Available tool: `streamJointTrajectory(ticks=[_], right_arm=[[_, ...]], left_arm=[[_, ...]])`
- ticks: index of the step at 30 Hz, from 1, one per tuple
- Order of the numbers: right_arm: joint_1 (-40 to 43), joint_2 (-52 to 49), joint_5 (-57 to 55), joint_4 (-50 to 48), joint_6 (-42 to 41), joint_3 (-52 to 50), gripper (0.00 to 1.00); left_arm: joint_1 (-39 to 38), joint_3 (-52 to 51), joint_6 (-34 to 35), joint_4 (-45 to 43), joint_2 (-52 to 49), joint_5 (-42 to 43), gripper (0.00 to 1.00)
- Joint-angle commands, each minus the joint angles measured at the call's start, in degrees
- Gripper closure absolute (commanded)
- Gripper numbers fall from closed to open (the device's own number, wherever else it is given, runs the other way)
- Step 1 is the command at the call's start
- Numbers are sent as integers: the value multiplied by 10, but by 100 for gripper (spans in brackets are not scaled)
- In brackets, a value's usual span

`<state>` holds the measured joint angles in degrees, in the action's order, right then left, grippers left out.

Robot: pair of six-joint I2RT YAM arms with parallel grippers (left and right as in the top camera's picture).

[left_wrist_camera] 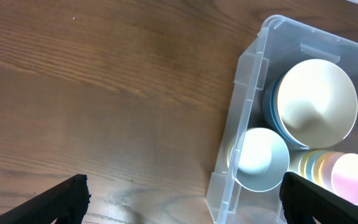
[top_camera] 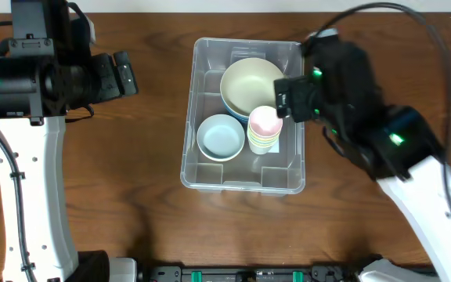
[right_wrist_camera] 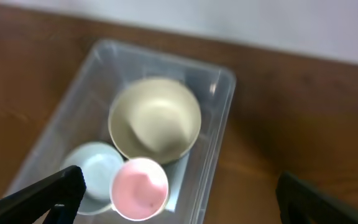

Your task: Pack container

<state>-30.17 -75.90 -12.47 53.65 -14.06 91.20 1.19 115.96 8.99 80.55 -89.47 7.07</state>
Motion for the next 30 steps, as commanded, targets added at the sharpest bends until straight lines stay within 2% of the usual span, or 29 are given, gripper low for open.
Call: streamJointTrajectory(ticks=[1, 8, 11, 16, 19, 24, 30], right_arm=[[1, 46, 6, -1, -7, 9, 1], [2, 117, 1, 56, 16, 9, 1], [2, 140, -60, 81, 6, 9, 1], [5, 178, -162, 130, -67, 9, 1], [12, 197, -178, 133, -60, 4, 1], [83, 245, -154, 61, -26, -76, 1], [186, 362, -82, -105, -15, -309, 1]], left_arm=[[2, -1, -2, 0, 0, -7, 2], [2, -1, -2, 0, 0, -7, 2], [2, -1, -2, 0, 0, -7, 2], [2, -1, -2, 0, 0, -7, 2], [2, -1, -2, 0, 0, -7, 2], [2, -1, -2, 0, 0, -7, 2], [2, -1, -2, 0, 0, -7, 2]])
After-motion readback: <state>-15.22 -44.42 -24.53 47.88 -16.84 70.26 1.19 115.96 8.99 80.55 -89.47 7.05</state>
